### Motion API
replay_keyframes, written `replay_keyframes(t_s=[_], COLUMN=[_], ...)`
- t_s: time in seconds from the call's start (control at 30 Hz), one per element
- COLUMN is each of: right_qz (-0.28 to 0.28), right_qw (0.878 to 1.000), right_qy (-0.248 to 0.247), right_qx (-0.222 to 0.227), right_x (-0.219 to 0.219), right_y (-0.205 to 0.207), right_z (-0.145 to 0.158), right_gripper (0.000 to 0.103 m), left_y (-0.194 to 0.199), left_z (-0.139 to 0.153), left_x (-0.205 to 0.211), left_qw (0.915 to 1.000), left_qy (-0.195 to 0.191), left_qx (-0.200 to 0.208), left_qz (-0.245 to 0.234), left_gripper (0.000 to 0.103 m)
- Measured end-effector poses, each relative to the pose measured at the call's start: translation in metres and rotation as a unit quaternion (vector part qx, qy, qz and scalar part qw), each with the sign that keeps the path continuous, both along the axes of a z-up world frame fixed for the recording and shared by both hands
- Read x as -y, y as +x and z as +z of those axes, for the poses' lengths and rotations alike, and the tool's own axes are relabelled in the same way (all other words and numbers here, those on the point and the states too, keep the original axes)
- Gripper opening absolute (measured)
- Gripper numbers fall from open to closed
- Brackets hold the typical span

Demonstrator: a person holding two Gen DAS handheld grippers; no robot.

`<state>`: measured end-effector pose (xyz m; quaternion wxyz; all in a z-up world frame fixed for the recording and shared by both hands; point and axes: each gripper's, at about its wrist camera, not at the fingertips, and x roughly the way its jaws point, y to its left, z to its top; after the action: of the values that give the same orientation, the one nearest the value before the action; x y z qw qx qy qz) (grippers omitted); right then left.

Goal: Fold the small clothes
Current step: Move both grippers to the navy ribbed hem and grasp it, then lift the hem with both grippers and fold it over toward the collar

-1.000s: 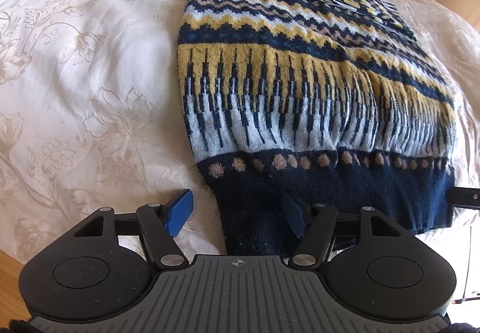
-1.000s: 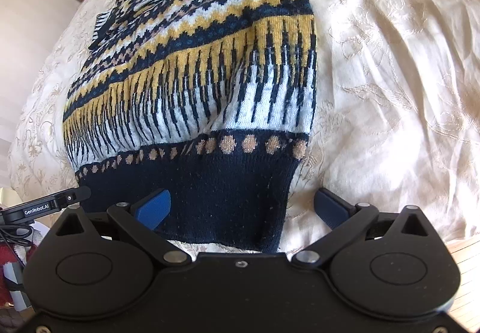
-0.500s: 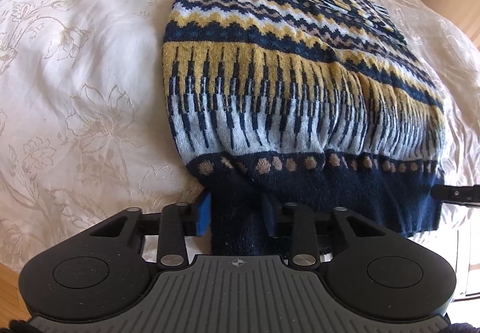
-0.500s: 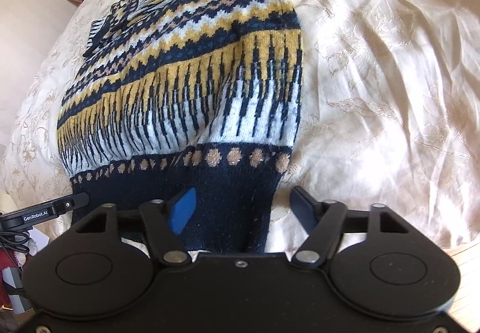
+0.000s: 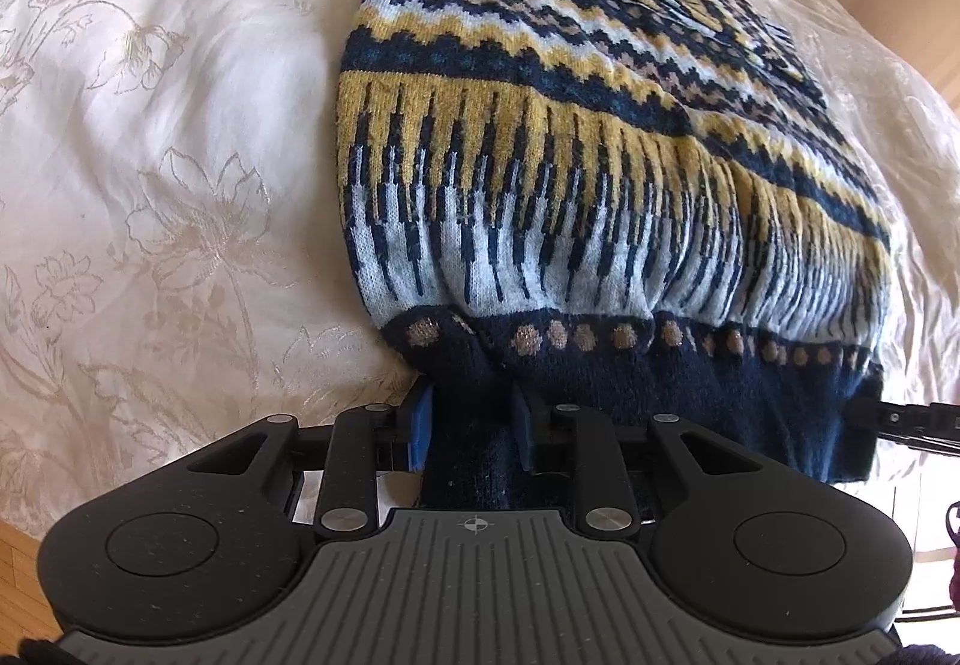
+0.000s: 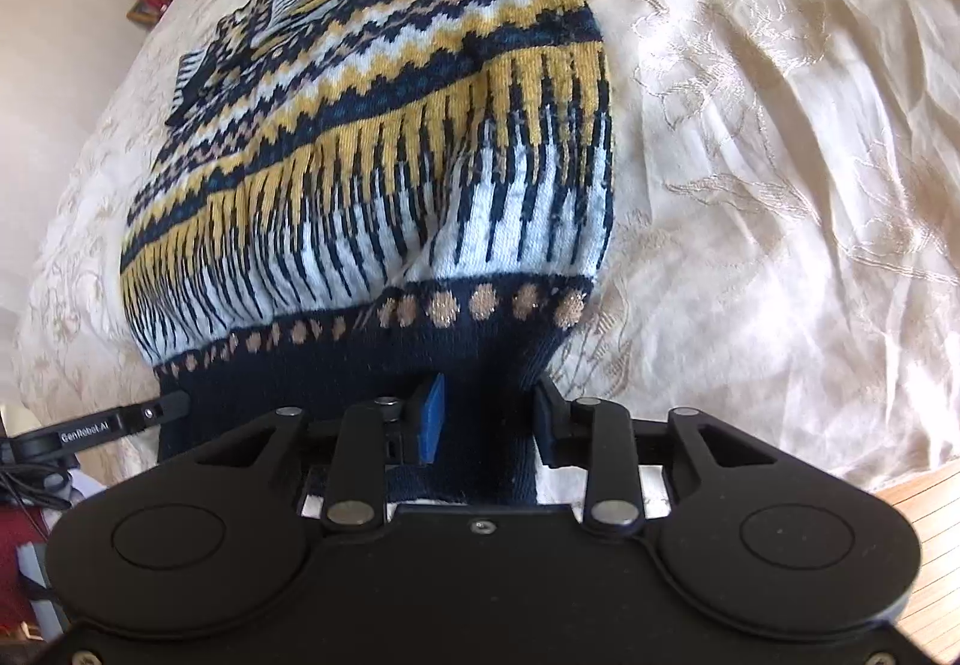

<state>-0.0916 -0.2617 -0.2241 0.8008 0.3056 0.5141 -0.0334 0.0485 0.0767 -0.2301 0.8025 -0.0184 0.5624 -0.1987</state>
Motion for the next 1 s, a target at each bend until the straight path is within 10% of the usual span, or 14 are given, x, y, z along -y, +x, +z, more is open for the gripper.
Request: replay_keyframes(t_s=[0.1,0.5,1.0], right_qz=[0.008,-0.026,-0.053], right_qw=[1.0,0.992,0.974], right_qy=[-0.001,0.054,0.055], right_qx=[-0.009,0.109,0.211], right_x=[-0.001,0.026,0.068], right_y=[0.0,-0.001,0.131], right_z=[0.003,0.087,0.142], right_gripper=[0.013,0.013,0.013], left_y=[-0.001,0.016,0.15], left_z=[0.006,0.101,0.157], left_x=[-0.002,-0.019,-0.003], left_qw=[0.9999,0.9884,0.9698], left_qy=[-0.006,-0.119,-0.156], left_qx=[0.01,0.079,0.168], left_qz=[-0.009,0.052,0.083], left_gripper=[0.009,0.008,0.001])
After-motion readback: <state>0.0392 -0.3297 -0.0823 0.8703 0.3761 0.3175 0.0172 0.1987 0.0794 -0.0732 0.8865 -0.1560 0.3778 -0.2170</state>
